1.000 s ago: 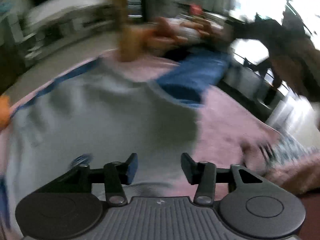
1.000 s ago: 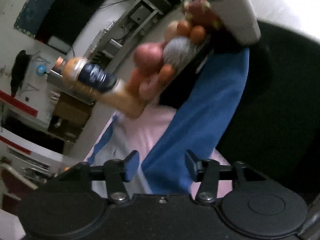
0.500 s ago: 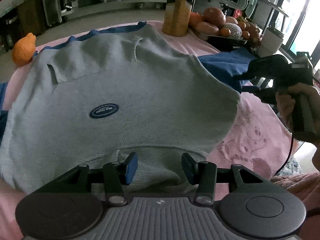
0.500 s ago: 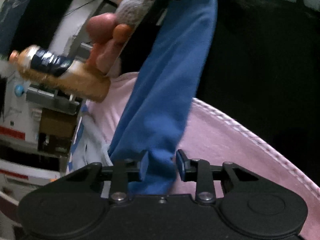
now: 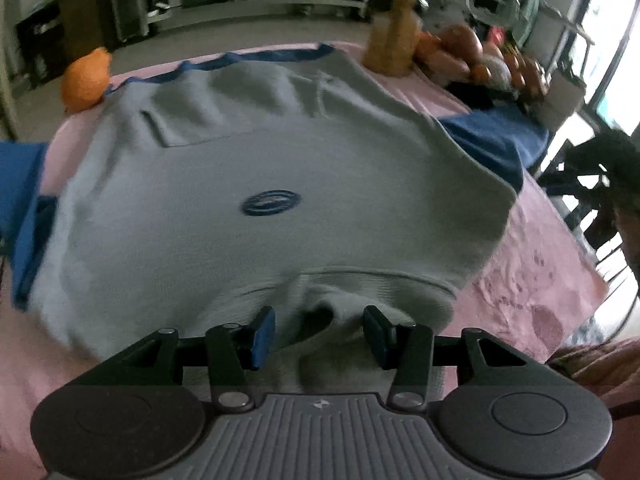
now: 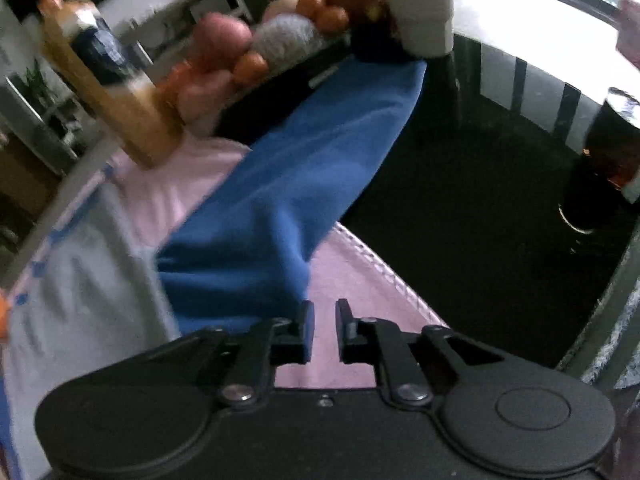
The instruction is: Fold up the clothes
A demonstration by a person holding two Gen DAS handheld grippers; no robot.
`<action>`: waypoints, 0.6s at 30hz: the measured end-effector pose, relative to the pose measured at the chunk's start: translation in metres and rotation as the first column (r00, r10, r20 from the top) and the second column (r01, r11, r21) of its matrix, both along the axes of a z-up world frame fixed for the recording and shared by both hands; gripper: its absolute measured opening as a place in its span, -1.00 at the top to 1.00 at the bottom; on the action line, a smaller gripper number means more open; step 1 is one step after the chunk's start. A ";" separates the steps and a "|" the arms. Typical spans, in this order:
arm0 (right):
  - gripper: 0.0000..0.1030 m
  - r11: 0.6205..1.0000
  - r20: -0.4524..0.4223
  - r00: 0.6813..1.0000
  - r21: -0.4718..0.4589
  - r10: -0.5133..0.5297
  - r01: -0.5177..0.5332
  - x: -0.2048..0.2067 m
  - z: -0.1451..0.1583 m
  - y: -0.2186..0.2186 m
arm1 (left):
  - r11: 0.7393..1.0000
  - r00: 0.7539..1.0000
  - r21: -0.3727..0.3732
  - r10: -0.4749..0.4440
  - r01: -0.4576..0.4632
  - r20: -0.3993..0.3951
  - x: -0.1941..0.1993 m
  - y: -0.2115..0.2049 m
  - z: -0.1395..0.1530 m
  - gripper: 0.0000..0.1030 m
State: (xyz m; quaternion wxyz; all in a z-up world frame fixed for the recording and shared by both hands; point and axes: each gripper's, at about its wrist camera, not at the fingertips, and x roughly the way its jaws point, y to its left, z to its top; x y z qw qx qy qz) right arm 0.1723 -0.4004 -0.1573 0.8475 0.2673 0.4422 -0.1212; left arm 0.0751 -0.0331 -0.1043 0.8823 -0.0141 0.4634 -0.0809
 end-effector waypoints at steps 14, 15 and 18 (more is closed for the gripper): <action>0.71 0.980 0.016 0.981 0.037 0.195 -0.196 -0.008 0.007 0.075 | 0.920 0.923 0.085 0.384 -0.383 0.002 0.014 0.105 -0.052 0.48; 0.80 0.977 0.017 0.978 0.040 0.209 -0.209 -0.008 0.007 0.080 | 0.922 0.926 0.102 0.377 -0.373 -0.016 0.015 0.106 -0.052 0.46; 0.89 0.967 0.021 0.968 0.047 0.250 -0.251 -0.010 0.008 0.096 | 0.931 0.929 0.072 0.362 -0.357 -0.075 0.012 0.111 -0.040 0.45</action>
